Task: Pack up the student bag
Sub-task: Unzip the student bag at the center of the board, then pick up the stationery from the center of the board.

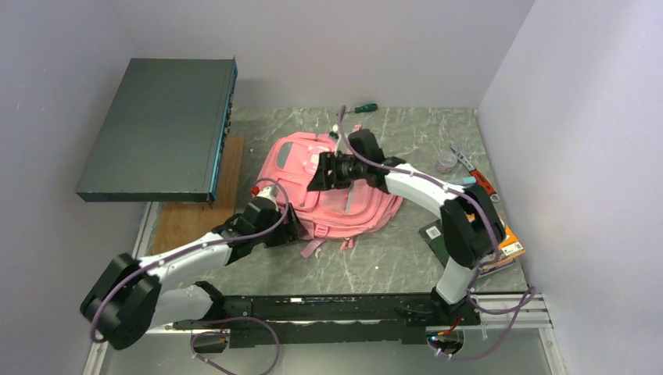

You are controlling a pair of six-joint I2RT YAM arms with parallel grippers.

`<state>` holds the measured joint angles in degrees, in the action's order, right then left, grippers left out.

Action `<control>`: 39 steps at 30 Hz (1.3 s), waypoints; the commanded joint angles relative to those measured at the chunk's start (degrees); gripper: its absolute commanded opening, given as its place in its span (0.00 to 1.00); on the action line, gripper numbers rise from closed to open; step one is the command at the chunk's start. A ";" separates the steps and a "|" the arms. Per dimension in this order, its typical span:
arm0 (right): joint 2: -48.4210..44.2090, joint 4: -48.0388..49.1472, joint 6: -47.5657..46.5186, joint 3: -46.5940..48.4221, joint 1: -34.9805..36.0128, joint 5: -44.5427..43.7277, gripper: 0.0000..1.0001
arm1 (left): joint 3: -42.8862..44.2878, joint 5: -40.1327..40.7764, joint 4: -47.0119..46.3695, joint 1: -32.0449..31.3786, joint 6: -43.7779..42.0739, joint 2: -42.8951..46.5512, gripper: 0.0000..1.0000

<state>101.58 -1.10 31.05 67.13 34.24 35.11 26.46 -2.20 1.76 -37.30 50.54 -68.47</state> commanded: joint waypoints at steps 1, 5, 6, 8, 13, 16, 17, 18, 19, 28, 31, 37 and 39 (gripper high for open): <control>-8.48 -21.86 -16.46 8.42 -0.57 -21.22 0.66 | 0.12 -1.80 1.87 0.30 -4.51 7.96 0.91; -14.57 -25.24 -20.19 3.63 -1.20 -47.71 0.72 | 2.53 -6.48 2.72 0.31 -8.82 11.70 0.98; -15.95 -25.11 -19.20 1.52 -2.38 -54.06 0.75 | 3.15 -7.25 3.04 0.30 -9.85 12.40 0.99; -18.59 -24.99 -13.95 -1.12 -8.51 -55.64 0.77 | 4.63 -8.14 4.24 0.30 -12.51 14.08 1.00; -21.50 -29.14 3.87 -2.00 -26.37 -47.99 0.75 | 11.59 -9.99 11.09 0.30 -19.90 15.80 1.00; -21.19 -31.81 13.84 -2.08 -33.62 -45.15 0.75 | 17.59 -11.51 16.43 0.33 -24.84 15.16 1.00; -20.21 -33.31 16.72 -1.07 -36.07 -44.76 0.75 | 19.65 -11.89 18.15 0.32 -26.28 14.79 1.00; -19.07 -34.56 17.63 -0.10 -37.59 -44.30 0.74 | 21.72 -12.20 19.48 0.27 -27.42 14.38 1.00; -18.11 -35.24 17.99 0.65 -38.59 -45.24 0.72 | 23.70 -12.50 20.72 0.29 -28.38 13.91 1.00; -9.86 -34.80 20.27 3.70 -48.38 -48.66 0.60 | 30.91 0.56 27.18 -6.09 -39.46 14.26 1.00; -6.70 -34.79 22.61 4.49 -50.53 -48.52 0.58 | 28.99 4.31 26.86 -7.73 -40.11 14.57 1.00; 0.04 -35.84 23.74 9.05 -52.60 -51.08 0.58 | 28.21 5.01 26.43 -8.71 -40.00 14.94 1.00; 1.75 -36.19 23.11 10.78 -52.69 -51.95 0.57 | 28.21 5.26 26.46 -8.84 -40.01 15.02 1.00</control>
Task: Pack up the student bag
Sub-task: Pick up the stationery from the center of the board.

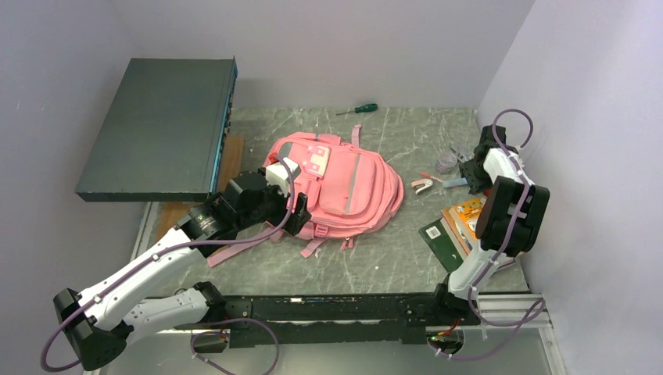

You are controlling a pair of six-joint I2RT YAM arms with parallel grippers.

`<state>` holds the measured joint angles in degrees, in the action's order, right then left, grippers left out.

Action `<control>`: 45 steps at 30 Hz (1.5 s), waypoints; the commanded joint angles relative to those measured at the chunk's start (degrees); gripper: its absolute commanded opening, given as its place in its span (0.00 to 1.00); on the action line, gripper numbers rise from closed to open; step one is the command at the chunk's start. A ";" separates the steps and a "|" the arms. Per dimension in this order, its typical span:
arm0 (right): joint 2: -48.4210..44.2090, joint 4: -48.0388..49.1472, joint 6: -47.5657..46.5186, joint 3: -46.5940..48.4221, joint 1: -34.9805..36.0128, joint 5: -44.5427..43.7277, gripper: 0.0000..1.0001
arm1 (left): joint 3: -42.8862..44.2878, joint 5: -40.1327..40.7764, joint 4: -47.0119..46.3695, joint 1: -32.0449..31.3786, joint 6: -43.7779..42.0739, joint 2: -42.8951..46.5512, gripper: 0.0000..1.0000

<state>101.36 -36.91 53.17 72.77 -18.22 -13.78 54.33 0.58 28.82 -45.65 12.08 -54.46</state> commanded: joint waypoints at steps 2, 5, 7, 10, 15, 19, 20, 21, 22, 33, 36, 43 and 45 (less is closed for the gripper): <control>4.06 0.38 0.17 6.12 -0.24 -3.18 0.57 | 0.25 2.50 -0.66 -0.58 -1.61 0.93 1.00; 6.45 1.04 -0.85 7.48 -0.24 -2.97 0.57 | 0.25 2.61 -0.73 -0.58 -1.77 0.85 1.00; 7.98 0.89 -0.95 8.45 -0.22 -3.16 0.57 | 0.19 2.83 -0.77 -0.57 -1.84 0.80 1.00; 9.86 -0.21 -0.25 9.73 -0.24 -3.53 0.57 | 0.11 2.52 -0.82 -0.53 -1.84 0.76 1.00; 12.19 0.08 -0.10 10.59 -0.14 -3.88 0.57 | 0.08 2.45 -0.87 -0.58 -1.93 0.58 1.00; 13.76 -0.22 0.24 10.64 0.02 -4.41 0.55 | -0.03 2.23 -0.89 -0.58 -1.79 0.55 1.00; 13.72 0.08 0.41 10.11 0.02 -4.68 0.54 | -0.04 2.22 -0.83 -0.54 -1.81 0.55 1.00; 13.65 0.43 0.56 9.77 0.10 -4.96 0.54 | -0.04 2.23 -0.87 -0.53 -1.80 0.53 1.00; 13.48 0.62 0.69 9.45 0.11 -5.09 0.53 | -0.01 2.23 -0.82 -0.51 -1.84 0.50 1.00; 8.15 1.29 2.53 5.91 0.12 -4.63 0.36 | -0.10 0.83 -1.20 0.49 -1.32 0.21 1.00; 5.29 1.13 2.55 5.39 0.11 -4.71 0.31 | -0.30 -0.04 -1.61 1.77 -0.82 0.29 1.00; -4.10 3.66 -3.78 3.01 1.07 -5.00 0.00 | -0.59 -6.35 -3.59 6.02 1.34 0.03 1.00; -7.76 5.57 -7.34 2.02 2.68 -4.31 0.00 | -0.12 -7.58 -3.80 6.16 2.20 -0.52 1.00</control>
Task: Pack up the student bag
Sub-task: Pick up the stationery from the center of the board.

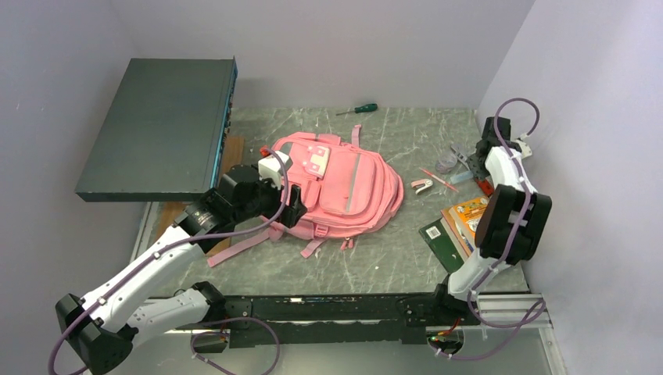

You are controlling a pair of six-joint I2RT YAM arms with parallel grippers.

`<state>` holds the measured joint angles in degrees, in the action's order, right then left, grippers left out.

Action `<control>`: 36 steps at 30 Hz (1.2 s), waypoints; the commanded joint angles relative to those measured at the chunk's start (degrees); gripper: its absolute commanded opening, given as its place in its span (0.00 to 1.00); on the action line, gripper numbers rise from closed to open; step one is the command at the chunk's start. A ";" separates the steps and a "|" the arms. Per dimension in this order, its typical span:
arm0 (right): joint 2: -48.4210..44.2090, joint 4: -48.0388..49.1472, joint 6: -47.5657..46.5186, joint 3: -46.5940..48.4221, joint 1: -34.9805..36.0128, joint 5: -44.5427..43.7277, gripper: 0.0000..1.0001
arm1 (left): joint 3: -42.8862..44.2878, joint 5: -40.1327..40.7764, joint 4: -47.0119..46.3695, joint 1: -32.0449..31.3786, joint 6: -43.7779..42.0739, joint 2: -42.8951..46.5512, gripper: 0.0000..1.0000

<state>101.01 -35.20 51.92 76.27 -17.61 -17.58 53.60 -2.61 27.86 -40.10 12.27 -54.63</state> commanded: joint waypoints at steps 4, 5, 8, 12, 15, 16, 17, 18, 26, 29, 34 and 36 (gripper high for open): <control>-14.65 8.56 -17.89 -3.92 11.13 3.27 0.00 | 2.87 -8.76 -3.28 0.71 6.35 -2.15 1.00; -16.42 10.11 -20.66 -4.81 13.91 5.90 0.00 | 3.70 -10.06 -3.48 0.76 7.90 -2.87 1.00; -21.87 17.40 -28.96 -9.49 23.60 16.77 0.00 | 6.09 -13.70 -4.66 1.02 13.20 -4.69 1.00; -24.88 24.09 -35.34 -14.22 35.51 34.88 0.00 | 7.54 -19.84 -8.13 4.44 23.59 -7.36 1.00; -25.06 28.78 -37.17 -17.19 40.50 48.42 0.00 | 6.37 -28.65 -15.10 8.30 32.11 -9.96 0.97; -25.43 28.78 -39.09 -17.66 42.35 49.51 0.00 | 5.96 -30.97 -17.45 9.34 35.01 -10.96 0.95; -25.95 28.67 -41.89 -18.29 44.58 49.57 0.00 | 5.58 -32.87 -19.25 10.48 37.42 -11.85 0.91; -26.68 28.38 -44.65 -18.88 47.78 48.86 0.00 | 5.17 -34.01 -20.91 11.47 39.73 -12.50 0.89; -29.12 31.25 -50.96 -21.52 56.17 46.63 0.00 | 5.90 -29.76 -19.72 12.93 42.48 -15.29 0.72; -29.37 31.67 -51.06 -21.31 56.80 46.09 0.00 | 6.56 -27.50 -16.56 12.23 39.98 -16.32 0.63; -30.43 33.35 -50.51 -21.42 57.95 44.18 0.00 | 8.60 -23.97 -10.19 9.31 34.19 -17.34 0.61; -30.33 33.08 -50.65 -20.77 58.70 43.92 0.00 | 9.23 -22.42 -8.38 8.29 32.72 -18.05 0.61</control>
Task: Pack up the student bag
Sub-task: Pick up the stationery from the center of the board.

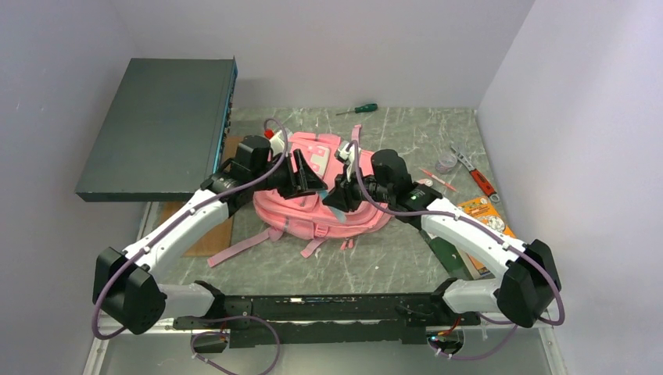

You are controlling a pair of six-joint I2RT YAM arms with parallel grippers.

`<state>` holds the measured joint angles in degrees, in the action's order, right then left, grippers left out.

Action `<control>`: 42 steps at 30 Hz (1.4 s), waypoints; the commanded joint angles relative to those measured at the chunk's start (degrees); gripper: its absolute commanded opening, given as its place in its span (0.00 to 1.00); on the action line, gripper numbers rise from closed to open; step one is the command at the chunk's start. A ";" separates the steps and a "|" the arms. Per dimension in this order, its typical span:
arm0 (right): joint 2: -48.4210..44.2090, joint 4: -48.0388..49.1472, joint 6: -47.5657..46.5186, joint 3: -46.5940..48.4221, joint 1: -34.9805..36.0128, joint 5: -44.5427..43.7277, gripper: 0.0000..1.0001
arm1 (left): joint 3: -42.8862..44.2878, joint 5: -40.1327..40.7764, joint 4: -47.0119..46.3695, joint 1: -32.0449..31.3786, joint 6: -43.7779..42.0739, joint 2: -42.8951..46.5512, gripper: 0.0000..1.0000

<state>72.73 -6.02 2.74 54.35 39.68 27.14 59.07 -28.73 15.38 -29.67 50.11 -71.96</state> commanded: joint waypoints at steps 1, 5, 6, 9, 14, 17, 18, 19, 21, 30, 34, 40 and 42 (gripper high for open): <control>-1.92 3.65 -1.59 1.48 1.75 -0.95 0.00 | 3.62 3.84 4.02 -2.29 -5.40 -0.98 0.59; -1.95 3.19 -1.85 2.20 3.35 -1.80 0.00 | 3.18 3.94 3.35 -2.27 -5.88 -1.95 0.40; -1.92 2.90 -1.80 2.41 3.69 -2.21 0.00 | 2.91 3.53 2.76 -2.27 -5.82 -1.83 0.34; -1.78 1.37 -0.71 2.93 4.34 -4.16 0.00 | 1.91 2.16 0.59 -2.32 -5.66 -1.00 0.11; -5.51 -3.13 8.15 0.00 3.52 -7.97 0.89 | 2.98 0.15 -0.30 -0.99 -8.69 0.42 0.00; -7.65 -6.36 18.58 -0.10 -0.90 -0.38 0.98 | 3.38 -4.67 -3.03 1.44 -9.10 1.08 0.00; -8.18 -7.22 24.10 0.56 -2.58 1.40 0.99 | 2.86 -6.62 -5.95 2.32 -8.52 1.43 0.00; -8.86 -5.66 29.11 0.04 -4.49 4.69 0.99 | 2.20 -8.76 -8.63 3.29 -7.80 1.87 0.00; -10.56 -2.10 36.11 -1.98 -9.41 12.18 1.00 | 0.70 -12.20 -13.40 4.92 -5.84 2.83 0.00; -8.00 47.30 69.13 -16.67 -18.77 32.23 0.64 | -4.24 -18.91 -34.26 7.08 8.04 6.22 0.00; -6.46 57.18 73.93 -16.94 -18.77 30.08 0.63 | -5.32 -18.95 -38.13 7.08 11.09 6.62 0.00; -4.32 67.27 80.96 -18.18 -18.36 28.88 0.52 | -5.67 -18.81 -42.19 7.08 14.55 6.12 0.00; -3.38 70.77 82.99 -18.67 -18.01 28.98 0.51 | -5.61 -18.69 -43.28 7.08 15.31 5.90 0.00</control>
<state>67.79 51.48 79.00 36.64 21.06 55.59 53.23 -46.15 -20.88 -22.63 62.15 -66.85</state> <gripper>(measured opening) 0.522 0.221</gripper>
